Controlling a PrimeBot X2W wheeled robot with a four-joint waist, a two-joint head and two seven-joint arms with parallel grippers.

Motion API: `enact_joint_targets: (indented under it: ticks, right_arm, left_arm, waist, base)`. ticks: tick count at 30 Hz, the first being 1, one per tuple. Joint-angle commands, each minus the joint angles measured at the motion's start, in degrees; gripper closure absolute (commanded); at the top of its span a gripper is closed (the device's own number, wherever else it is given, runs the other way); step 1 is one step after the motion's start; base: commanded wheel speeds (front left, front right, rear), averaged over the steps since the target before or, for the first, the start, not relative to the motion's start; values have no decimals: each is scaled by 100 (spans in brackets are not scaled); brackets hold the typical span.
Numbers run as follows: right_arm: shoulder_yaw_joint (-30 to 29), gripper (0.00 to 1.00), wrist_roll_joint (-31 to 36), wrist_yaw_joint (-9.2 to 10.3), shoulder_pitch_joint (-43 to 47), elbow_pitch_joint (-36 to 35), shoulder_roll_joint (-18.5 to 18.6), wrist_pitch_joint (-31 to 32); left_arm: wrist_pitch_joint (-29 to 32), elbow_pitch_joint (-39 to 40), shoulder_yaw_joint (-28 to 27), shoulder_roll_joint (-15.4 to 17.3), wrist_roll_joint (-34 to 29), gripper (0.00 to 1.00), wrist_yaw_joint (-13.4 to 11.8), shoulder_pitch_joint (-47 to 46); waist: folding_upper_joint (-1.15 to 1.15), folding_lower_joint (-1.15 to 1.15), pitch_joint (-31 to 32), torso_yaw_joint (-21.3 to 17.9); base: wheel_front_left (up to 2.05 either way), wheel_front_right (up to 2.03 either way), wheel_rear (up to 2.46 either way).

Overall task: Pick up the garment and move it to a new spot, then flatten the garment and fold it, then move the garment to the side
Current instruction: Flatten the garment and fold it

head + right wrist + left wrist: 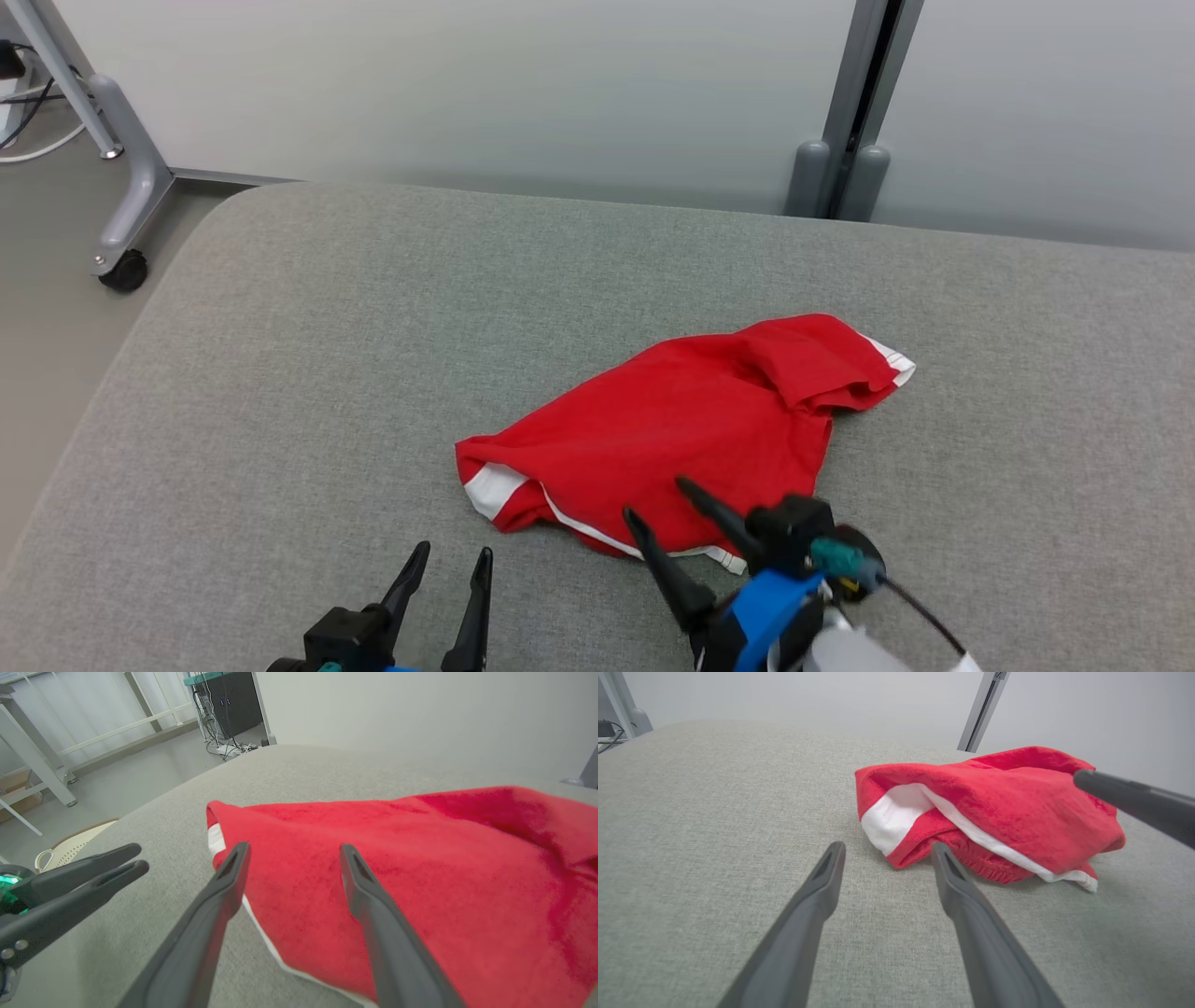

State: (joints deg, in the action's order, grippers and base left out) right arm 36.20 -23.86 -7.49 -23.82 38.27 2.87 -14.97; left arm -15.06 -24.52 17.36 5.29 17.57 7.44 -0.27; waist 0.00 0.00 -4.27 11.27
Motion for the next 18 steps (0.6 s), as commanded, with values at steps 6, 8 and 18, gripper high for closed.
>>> enact_joint_targets:
  ticks: [6,8,18]
  right_arm:
    - [-293,0,523,0,1078,-242,89,-27]
    - [-513,0,757,0,1171,-172,112,-28]
    - [-1592,0,1694,0,1103,407,12,-18]
  left_arm:
    - [-14,68,-86,-3,-38,0,7,-101]
    - [-14,72,-102,20,-30,0,7,-93]
    - [-14,47,-68,62,7,0,7,-164]
  waist:
    - [0,0,-41,-87]
    - [0,0,-71,-96]
    - [0,0,-196,117]
  base:
    - [0,0,0]
    - [0,0,0]
    - [0,0,0]
